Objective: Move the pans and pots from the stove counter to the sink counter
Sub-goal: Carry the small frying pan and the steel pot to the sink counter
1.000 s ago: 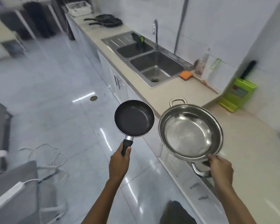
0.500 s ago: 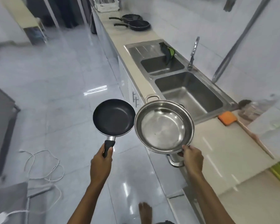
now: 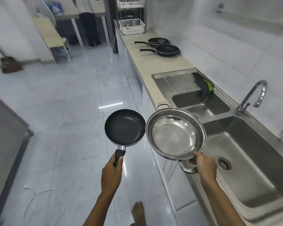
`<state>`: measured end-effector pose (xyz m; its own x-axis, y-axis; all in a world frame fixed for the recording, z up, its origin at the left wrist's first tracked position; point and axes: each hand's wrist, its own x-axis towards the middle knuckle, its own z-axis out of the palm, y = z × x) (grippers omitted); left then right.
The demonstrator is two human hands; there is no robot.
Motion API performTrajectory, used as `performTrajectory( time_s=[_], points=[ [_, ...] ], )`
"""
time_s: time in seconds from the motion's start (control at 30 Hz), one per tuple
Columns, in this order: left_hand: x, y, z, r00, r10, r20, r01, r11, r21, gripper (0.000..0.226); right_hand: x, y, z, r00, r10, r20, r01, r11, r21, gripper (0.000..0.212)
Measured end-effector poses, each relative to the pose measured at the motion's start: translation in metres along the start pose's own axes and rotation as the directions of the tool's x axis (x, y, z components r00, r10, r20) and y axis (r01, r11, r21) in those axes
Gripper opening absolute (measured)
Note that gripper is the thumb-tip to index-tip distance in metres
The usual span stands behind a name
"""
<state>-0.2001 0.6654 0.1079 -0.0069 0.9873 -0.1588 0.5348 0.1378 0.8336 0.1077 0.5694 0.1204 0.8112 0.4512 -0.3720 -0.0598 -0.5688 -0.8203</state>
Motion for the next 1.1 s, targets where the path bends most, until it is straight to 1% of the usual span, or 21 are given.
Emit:
performTrajectory(
  time_s=[0.2, 0.33, 0.43, 0.5, 0.57, 0.67, 0.83, 0.97, 1.03, 1.1],
  points=[
    [0.163, 0.048, 0.002, 0.997, 0.034, 0.065, -0.036, 0.999, 0.026, 0.039, 0.088, -0.090, 0.080, 0.998, 0.053, -0.047, -0.049, 0.996, 0.076, 0.028],
    [0.263, 0.078, 0.018, 0.991, 0.070, 0.114, -0.070, 0.998, -0.001, 0.036, 0.148, -0.138, 0.124, 0.995, 0.071, -0.071, -0.061, 0.990, 0.129, 0.027],
    [0.344, 0.094, 0.041, 0.983, 0.088, 0.161, -0.089, 0.996, 0.000, 0.033, 0.206, -0.173, 0.160, 0.990, 0.101, -0.101, -0.088, 0.988, 0.126, 0.026],
    [0.399, 0.106, 0.058, 0.976, 0.106, 0.191, -0.107, 0.994, -0.006, 0.030, 0.245, -0.198, 0.184, 0.988, 0.093, -0.120, -0.080, 0.991, 0.110, 0.028],
    [0.462, 0.122, 0.077, 0.966, 0.118, 0.231, -0.122, 0.992, 0.007, 0.031, 0.292, -0.225, 0.209, 0.983, 0.099, -0.154, -0.084, 0.991, 0.101, 0.034],
    [0.548, 0.148, 0.103, 0.949, 0.135, 0.287, -0.154, 0.987, 0.045, 0.034, 0.352, -0.268, 0.240, 0.971, 0.136, -0.196, -0.120, 0.988, 0.094, 0.036],
    [0.683, 0.202, 0.145, 0.898, 0.192, 0.397, -0.255, 0.960, 0.114, 0.033, 0.442, -0.343, 0.278, 0.945, 0.190, -0.267, -0.168, 0.981, 0.102, 0.033],
    [0.777, 0.231, 0.186, 0.838, 0.202, 0.506, -0.273, 0.960, 0.068, 0.032, 0.505, -0.384, 0.294, 0.916, 0.243, -0.320, -0.209, 0.968, 0.137, 0.034],
    [0.827, 0.242, 0.207, 0.796, 0.219, 0.564, -0.306, 0.950, 0.063, 0.030, 0.535, -0.401, 0.305, 0.898, 0.258, -0.357, -0.215, 0.964, 0.156, 0.032],
    [0.878, 0.255, 0.227, 0.734, 0.244, 0.634, -0.368, 0.927, 0.070, 0.025, 0.564, -0.416, 0.316, 0.876, 0.277, -0.396, -0.221, 0.958, 0.181, 0.029]
  ],
)
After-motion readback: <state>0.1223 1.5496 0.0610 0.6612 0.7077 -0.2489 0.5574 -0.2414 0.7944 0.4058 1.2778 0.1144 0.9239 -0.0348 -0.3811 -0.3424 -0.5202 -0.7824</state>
